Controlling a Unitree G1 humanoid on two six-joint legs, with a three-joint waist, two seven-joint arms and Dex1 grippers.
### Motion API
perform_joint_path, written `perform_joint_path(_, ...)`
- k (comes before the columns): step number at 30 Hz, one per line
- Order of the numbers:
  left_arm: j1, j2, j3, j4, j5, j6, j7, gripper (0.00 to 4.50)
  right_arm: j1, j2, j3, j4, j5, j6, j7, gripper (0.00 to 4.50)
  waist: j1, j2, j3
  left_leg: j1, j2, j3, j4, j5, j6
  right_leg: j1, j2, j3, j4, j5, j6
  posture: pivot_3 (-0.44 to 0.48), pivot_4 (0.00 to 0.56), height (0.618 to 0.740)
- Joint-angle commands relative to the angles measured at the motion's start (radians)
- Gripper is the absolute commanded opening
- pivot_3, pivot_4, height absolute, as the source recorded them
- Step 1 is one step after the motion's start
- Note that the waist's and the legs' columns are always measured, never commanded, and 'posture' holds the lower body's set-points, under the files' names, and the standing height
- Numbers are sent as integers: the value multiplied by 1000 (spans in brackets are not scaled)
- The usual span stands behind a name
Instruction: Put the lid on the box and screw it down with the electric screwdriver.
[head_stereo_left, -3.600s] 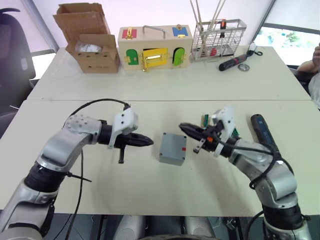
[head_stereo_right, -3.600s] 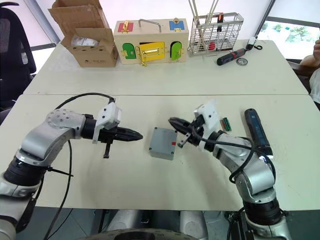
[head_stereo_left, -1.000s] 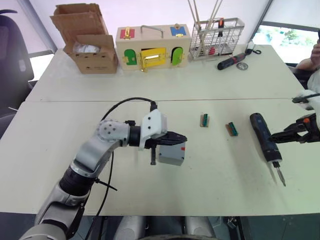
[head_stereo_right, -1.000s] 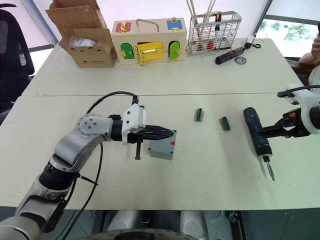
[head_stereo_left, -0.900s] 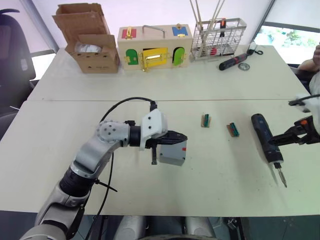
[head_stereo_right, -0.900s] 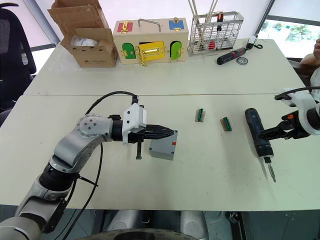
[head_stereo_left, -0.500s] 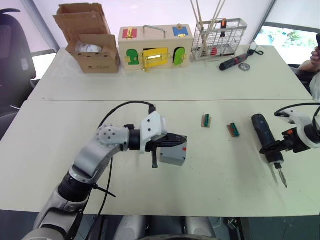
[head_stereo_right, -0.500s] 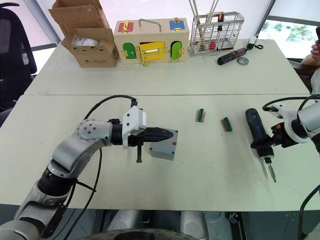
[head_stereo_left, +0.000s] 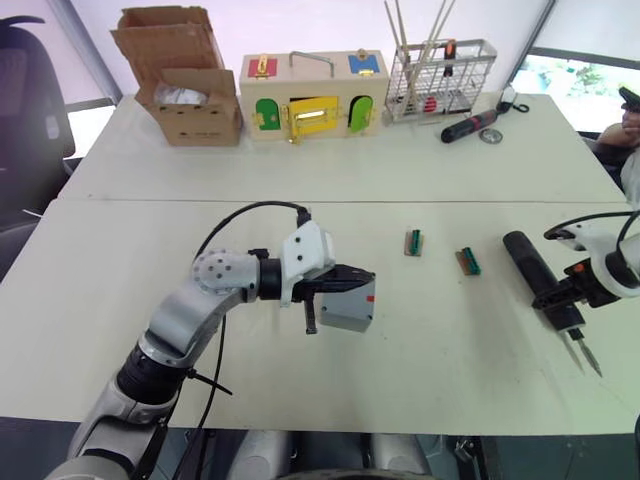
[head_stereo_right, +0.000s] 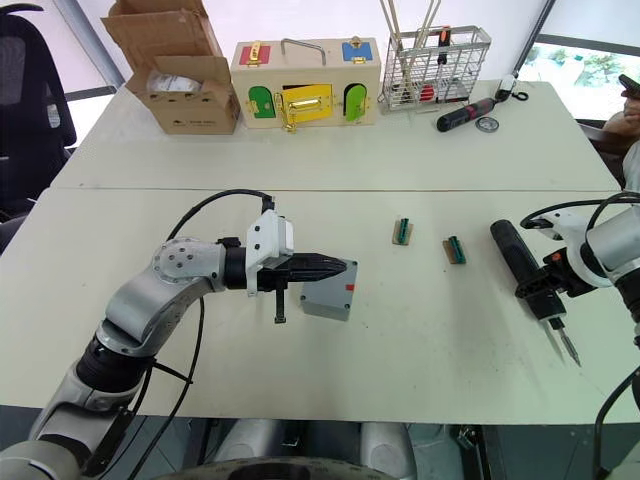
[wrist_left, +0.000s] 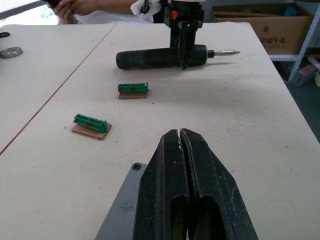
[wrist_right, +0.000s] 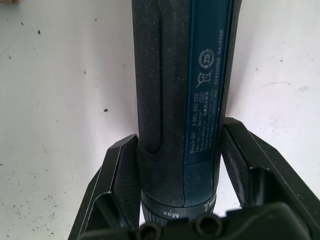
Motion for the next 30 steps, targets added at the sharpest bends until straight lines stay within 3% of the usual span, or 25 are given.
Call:
perform_joint_path(1,-6,-2,5,-11,-4,-12,0,0,41,14,10,-19,8,8,18,1988,3,-1,0,0,0,0,0,0,0,0,0,0,0,0,0,0,150,740)
perform_joint_path(10,-29,-2,9,32,-5,-32,-29,0,67,22,-52,-29,10,-8,4,1988,3,-1,-1,0,0,-1,0,0,0,1,0,-1,0,0,0,0,150,740)
perform_joint_path(14,-57,-1,17,86,-7,-53,-59,0,-18,35,-159,12,56,61,-2,1988,-1,-1,0,0,0,-1,0,0,0,1,0,-1,0,0,0,0,150,740)
perform_joint_path(18,-92,16,30,156,2,-89,-99,0,-183,65,-350,112,130,185,-82,1988,-11,8,2,0,0,2,-1,1,-1,-2,0,1,1,0,0,0,150,740)
perform_joint_path(22,-148,29,53,245,-7,-112,-145,0,-355,159,-719,84,218,397,-237,1988,-5,10,2,-2,0,3,-3,1,-1,-6,0,2,1,0,0,0,150,740)
perform_joint_path(25,-179,42,67,297,-20,-116,-188,0,-345,317,-988,-155,289,465,-348,1988,0,9,2,-3,1,1,-5,1,-2,-6,0,0,1,0,0,0,150,740)
perform_joint_path(28,-208,47,80,326,-38,-92,-222,0,-290,606,-1228,-566,331,466,-487,1988,0,9,2,-3,0,-1,-3,1,-2,-5,0,-1,2,0,0,0,150,740)
perform_joint_path(30,-224,62,87,340,-47,-73,-250,0,-224,846,-1281,-870,331,402,-595,1988,1,9,2,-3,0,-1,-2,1,-2,-6,0,-1,5,0,0,0,150,740)
